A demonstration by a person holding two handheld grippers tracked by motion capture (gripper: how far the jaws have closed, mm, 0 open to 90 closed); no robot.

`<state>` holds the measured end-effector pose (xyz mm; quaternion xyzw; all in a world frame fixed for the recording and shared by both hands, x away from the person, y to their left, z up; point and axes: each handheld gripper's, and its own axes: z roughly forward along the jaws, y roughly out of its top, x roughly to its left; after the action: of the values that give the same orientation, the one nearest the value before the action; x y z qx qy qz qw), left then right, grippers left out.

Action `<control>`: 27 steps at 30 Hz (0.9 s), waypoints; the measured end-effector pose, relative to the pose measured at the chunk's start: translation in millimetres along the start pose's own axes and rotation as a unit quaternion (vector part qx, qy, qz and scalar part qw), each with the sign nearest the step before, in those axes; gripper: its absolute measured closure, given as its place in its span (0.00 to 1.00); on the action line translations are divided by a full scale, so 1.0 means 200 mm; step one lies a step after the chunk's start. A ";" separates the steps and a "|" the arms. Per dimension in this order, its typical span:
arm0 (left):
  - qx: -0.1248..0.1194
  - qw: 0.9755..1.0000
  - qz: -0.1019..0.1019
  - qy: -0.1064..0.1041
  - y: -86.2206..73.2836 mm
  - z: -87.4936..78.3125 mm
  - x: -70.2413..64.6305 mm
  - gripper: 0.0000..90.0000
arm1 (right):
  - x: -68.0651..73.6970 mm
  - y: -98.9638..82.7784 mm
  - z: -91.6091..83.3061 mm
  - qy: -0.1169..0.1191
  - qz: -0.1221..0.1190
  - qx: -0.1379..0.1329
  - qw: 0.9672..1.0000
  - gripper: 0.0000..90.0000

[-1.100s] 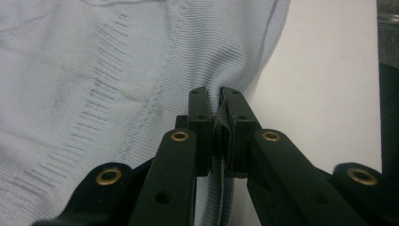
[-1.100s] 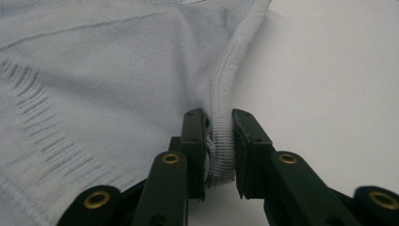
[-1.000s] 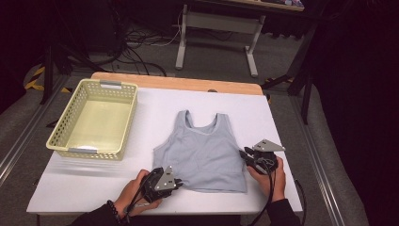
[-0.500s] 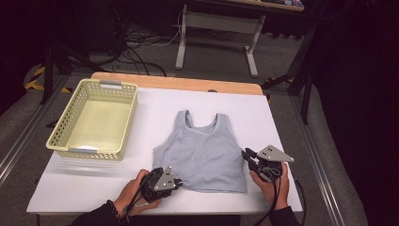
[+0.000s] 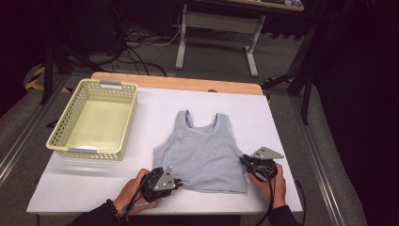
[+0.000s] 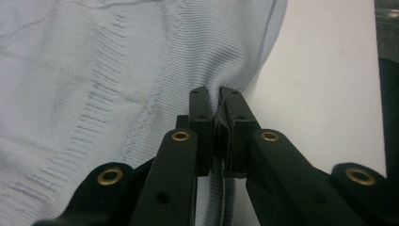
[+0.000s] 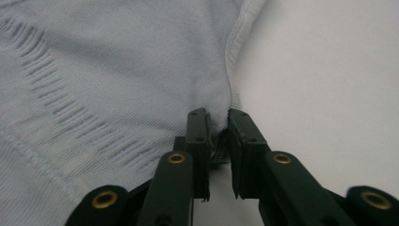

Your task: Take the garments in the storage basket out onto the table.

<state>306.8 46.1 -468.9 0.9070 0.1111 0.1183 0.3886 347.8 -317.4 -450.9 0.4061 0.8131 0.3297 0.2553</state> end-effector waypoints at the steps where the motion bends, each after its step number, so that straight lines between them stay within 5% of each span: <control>1: 0.002 1.000 0.001 0.002 0.00 0.00 0.00 0.94 | 0.00 0.00 0.00 0.001 -0.001 0.002 1.000 0.94; 4: 0.008 0.999 0.029 0.017 0.02 -0.03 -0.02 0.94 | -0.03 0.01 -0.06 -0.042 -0.011 0.003 0.999 1.00; 7: -0.017 1.000 0.014 0.016 0.04 -0.09 0.00 0.91 | -0.07 0.00 -0.11 -0.020 0.028 -0.029 0.999 1.00; 13: -0.041 0.999 0.020 0.022 0.05 -0.20 -0.01 0.87 | -0.03 0.04 -0.17 -0.039 0.005 -0.054 0.998 1.00; 17: -0.048 0.998 0.010 0.024 0.03 -0.27 0.02 0.89 | 0.03 0.07 -0.21 -0.018 -0.011 -0.087 0.996 1.00; 19: -0.035 0.999 -0.010 0.004 -0.04 -0.28 0.05 0.85 | 0.06 0.08 -0.18 -0.002 -0.015 -0.084 0.996 0.94; 22: -0.026 0.999 -0.022 0.009 -0.08 -0.26 0.05 0.75 | 0.06 0.07 -0.14 0.003 -0.010 -0.072 0.997 0.86; 25: 0.006 0.999 -0.041 0.023 -0.14 -0.18 0.07 0.63 | 0.02 0.02 -0.03 0.026 0.030 -0.048 0.998 0.67; 26: 0.006 0.999 -0.041 0.023 -0.14 -0.18 0.07 0.61 | 0.02 0.02 -0.03 0.026 0.030 -0.048 0.998 0.67; 27: -0.002 0.998 -0.052 0.022 -0.16 -0.16 0.08 0.59 | 0.00 0.01 0.01 0.019 0.041 -0.027 0.999 0.55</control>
<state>309.0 93.4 -468.3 0.8963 0.1663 0.1185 0.3937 349.5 -315.3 -450.4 0.4257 0.7915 0.3693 0.2365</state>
